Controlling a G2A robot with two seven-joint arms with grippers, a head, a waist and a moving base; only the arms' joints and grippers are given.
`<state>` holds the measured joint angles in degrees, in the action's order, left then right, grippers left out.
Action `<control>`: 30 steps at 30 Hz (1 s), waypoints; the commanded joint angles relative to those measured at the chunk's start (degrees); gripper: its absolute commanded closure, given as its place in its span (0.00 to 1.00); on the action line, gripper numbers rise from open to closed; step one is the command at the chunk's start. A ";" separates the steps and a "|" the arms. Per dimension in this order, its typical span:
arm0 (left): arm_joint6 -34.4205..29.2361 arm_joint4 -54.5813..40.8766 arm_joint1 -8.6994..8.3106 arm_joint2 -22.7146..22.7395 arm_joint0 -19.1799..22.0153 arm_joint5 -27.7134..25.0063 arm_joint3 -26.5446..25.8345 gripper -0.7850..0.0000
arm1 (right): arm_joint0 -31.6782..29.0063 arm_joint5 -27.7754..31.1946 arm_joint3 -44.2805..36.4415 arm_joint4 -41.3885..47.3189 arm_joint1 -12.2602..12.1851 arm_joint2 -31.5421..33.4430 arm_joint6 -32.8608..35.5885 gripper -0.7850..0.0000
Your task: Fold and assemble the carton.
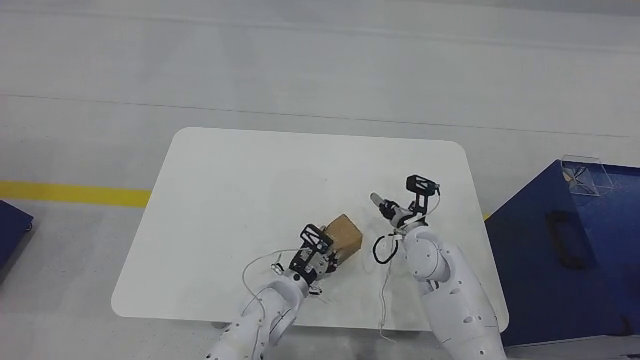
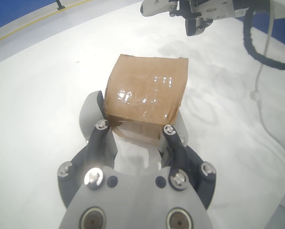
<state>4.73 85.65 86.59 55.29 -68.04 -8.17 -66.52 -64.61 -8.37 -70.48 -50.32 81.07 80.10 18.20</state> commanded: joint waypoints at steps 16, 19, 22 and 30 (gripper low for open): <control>-36.61 -64.42 1.39 11.42 -6.08 17.75 -15.71 0.00 | -0.39 -1.06 -1.13 6.01 -0.37 2.36 3.14 0.00; -39.13 -64.55 1.04 11.92 -6.16 20.95 -15.86 0.00 | -0.39 -1.06 -1.13 6.01 -0.37 2.36 3.14 0.00; -37.76 -62.16 0.73 11.76 -6.79 22.44 -17.79 0.00 | -0.39 -1.06 -1.13 6.01 -0.37 2.36 3.14 0.00; -14.66 -42.14 -0.41 8.90 -13.19 8.24 -27.22 0.00 | -0.39 -1.06 -1.13 6.01 -0.37 2.36 3.14 0.00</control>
<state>-14.67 36.66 86.49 65.32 -80.23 6.88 -93.95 -64.99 -9.43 -71.62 -44.31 80.70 82.45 21.34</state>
